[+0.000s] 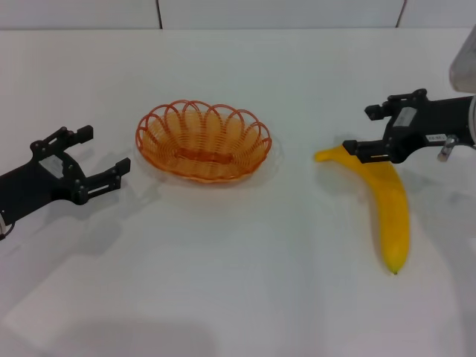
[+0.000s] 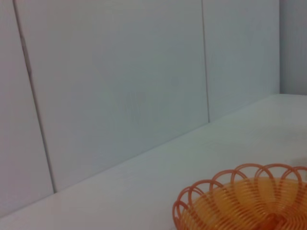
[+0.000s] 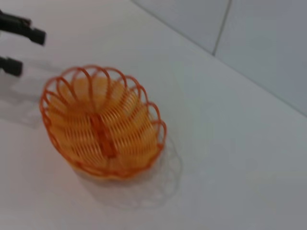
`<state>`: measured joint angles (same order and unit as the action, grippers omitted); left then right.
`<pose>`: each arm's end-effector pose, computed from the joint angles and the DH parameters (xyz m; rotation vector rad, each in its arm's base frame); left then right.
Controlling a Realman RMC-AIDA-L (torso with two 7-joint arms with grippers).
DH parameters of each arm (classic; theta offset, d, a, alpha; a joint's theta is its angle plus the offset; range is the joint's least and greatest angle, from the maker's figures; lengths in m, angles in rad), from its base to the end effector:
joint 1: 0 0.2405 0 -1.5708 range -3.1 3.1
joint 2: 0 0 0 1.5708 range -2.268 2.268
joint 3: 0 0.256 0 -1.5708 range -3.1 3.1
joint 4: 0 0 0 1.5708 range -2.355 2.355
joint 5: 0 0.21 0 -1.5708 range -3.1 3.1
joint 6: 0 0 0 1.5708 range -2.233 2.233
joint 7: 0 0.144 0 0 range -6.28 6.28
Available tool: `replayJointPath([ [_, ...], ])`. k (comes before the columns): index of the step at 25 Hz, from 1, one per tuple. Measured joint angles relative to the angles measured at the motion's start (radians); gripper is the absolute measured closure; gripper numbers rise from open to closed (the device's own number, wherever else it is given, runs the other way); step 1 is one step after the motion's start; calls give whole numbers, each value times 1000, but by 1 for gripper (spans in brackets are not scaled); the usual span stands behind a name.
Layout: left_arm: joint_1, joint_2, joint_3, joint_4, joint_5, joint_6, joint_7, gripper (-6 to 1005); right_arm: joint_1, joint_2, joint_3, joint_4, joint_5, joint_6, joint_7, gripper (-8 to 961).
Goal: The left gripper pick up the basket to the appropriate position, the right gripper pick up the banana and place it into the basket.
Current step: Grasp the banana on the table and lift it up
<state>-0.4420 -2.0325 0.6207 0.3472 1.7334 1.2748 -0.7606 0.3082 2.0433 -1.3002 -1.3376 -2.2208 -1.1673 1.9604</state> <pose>-0.3311 0.3207 -0.0061 -2.3440 -0.3858 -0.5625 0.2406 0.3497 0.0273 -2.5471 0.5117 -0.0352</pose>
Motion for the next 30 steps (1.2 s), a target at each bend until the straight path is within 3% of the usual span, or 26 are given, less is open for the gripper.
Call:
replayJointPath([
  [11,-2,0,0,-1,0,0,1,108,26,0,-116,-100,-237,-64,211,229],
  [16,-4,0,1,-1,0,0,1,108,37,0,-158,-127,-271,-78,243,229],
  [30,-11,-2,-2,-11,0,1,13,108,114,-1,-190,-21,-341,-75,294,228],
])
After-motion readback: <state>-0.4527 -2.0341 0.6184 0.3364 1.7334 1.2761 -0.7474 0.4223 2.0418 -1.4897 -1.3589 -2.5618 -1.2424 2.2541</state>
